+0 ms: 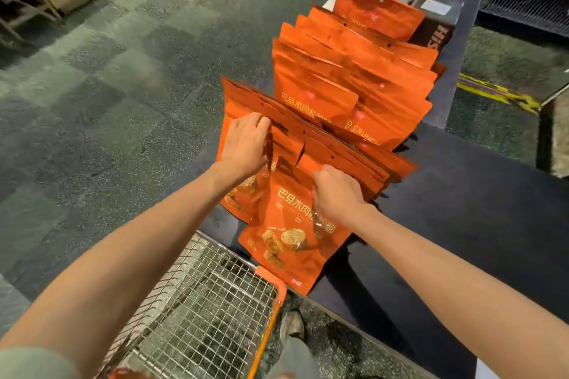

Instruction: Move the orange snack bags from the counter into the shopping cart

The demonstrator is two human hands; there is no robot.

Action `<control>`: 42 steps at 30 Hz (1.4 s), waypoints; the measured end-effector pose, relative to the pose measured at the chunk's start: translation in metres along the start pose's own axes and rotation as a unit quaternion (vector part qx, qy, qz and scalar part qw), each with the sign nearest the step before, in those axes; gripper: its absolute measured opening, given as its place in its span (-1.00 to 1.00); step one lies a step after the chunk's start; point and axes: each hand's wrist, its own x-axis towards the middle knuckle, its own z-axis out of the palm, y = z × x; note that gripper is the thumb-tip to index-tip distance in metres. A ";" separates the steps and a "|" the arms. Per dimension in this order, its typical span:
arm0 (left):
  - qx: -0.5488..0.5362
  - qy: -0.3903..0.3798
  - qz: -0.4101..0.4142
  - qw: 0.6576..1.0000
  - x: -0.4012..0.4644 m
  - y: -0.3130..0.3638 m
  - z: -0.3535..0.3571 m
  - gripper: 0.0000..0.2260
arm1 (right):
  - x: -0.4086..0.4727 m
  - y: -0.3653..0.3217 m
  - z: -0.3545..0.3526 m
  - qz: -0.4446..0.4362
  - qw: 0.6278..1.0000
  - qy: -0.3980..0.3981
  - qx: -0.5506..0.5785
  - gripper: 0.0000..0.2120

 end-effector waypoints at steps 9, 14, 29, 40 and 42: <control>0.057 0.020 0.043 0.997 0.008 -0.012 0.001 -0.66 | -0.001 0.001 -0.003 -0.016 1.000 0.003 0.009 -0.85; 0.077 -0.033 0.042 0.996 0.013 -0.014 -0.004 -0.81 | -0.004 0.004 -0.007 -0.017 1.000 0.014 0.022 -0.84; 0.128 -0.076 0.016 0.989 -0.046 -0.026 -0.064 -0.91 | -0.043 0.012 -0.047 -0.073 0.995 0.070 0.006 -0.82; 0.155 -0.022 -0.093 0.983 -0.136 0.041 -0.148 -0.85 | -0.100 0.028 -0.082 -0.138 0.980 0.128 0.065 -0.85; 0.161 -0.009 -0.115 0.980 -0.153 0.062 -0.160 -0.85 | -0.114 0.036 -0.088 -0.145 0.977 0.129 0.084 -0.82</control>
